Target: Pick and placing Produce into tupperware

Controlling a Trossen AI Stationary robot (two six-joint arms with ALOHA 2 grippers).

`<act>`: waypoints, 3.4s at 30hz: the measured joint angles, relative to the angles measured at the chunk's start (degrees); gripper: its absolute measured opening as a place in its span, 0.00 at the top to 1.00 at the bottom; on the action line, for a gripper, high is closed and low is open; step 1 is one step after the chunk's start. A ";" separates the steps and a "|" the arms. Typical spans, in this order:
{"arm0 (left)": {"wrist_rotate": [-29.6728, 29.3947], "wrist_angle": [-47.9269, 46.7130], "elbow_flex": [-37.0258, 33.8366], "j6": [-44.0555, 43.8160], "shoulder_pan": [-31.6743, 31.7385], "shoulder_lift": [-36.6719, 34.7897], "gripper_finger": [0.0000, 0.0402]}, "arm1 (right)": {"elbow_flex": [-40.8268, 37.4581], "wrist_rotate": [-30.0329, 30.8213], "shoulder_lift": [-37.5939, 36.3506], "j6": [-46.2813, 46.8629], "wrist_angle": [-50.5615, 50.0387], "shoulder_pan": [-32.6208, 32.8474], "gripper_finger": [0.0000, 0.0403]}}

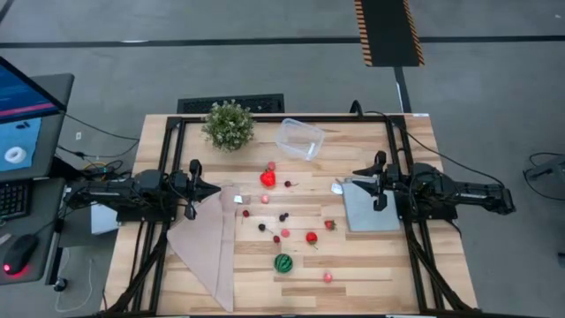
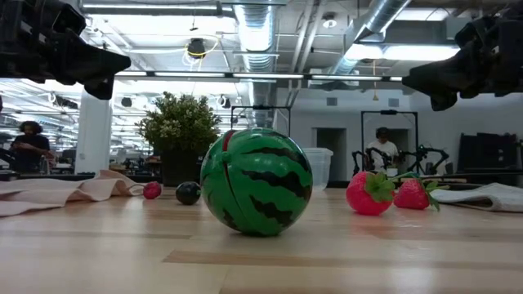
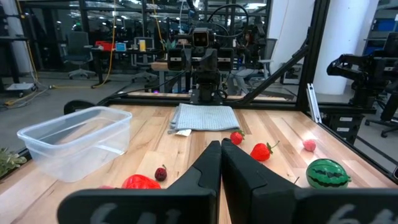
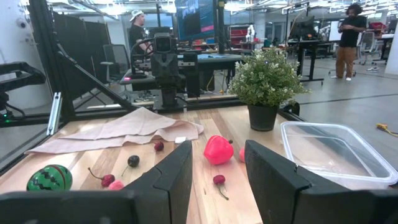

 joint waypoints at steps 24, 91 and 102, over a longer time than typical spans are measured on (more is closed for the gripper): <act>0.00 0.00 0.00 0.00 0.00 0.00 1.00 | 0.00 0.02 -0.02 0.00 0.00 -0.02 0.58; -8.40 3.37 0.96 0.42 -0.02 -0.02 1.00 | 1.86 3.05 8.37 27.95 3.09 3.94 0.58; -8.43 2.16 1.08 -2.28 -0.01 -0.02 1.00 | 20.55 9.77 33.26 31.97 -8.98 15.48 0.61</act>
